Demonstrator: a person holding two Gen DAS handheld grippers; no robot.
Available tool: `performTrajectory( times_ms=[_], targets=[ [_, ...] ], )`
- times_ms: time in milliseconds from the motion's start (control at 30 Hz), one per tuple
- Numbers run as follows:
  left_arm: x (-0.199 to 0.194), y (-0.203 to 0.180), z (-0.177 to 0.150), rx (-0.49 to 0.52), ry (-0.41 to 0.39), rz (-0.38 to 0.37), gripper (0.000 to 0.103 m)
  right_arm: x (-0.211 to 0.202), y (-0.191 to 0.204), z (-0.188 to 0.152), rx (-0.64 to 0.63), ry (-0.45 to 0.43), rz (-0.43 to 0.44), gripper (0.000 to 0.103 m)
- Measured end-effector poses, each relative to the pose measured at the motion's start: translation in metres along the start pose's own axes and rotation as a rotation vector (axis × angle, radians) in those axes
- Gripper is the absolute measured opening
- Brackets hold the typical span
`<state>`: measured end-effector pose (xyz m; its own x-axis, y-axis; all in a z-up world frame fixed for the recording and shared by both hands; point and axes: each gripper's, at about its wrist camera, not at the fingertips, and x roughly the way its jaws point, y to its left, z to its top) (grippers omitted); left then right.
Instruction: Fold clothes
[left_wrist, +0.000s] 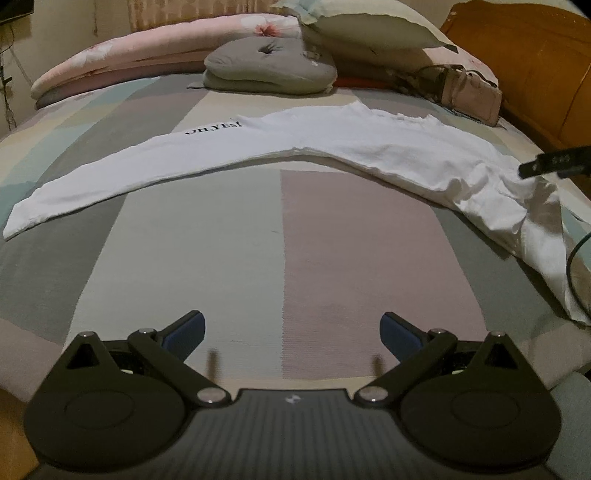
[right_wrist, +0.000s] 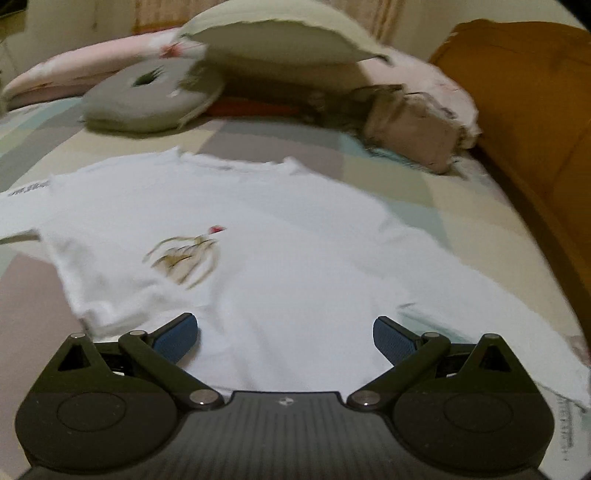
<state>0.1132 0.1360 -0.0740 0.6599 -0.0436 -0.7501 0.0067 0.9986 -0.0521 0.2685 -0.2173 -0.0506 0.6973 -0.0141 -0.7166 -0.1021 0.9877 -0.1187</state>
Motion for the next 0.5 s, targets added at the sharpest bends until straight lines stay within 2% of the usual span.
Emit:
performTrajectory(
  times_ms=[300,500],
  targets=[
    [0.013,-0.037,0.008,0.088,0.013,-0.092,0.101,-0.062,0.004,-0.039,-0.014,-0.073,0.215,0.103],
    [0.026,-0.068,0.016,0.159,0.030,-0.171,0.101,-0.070,0.022,-0.091,-0.067,-0.005,0.243,0.103]
  ],
)
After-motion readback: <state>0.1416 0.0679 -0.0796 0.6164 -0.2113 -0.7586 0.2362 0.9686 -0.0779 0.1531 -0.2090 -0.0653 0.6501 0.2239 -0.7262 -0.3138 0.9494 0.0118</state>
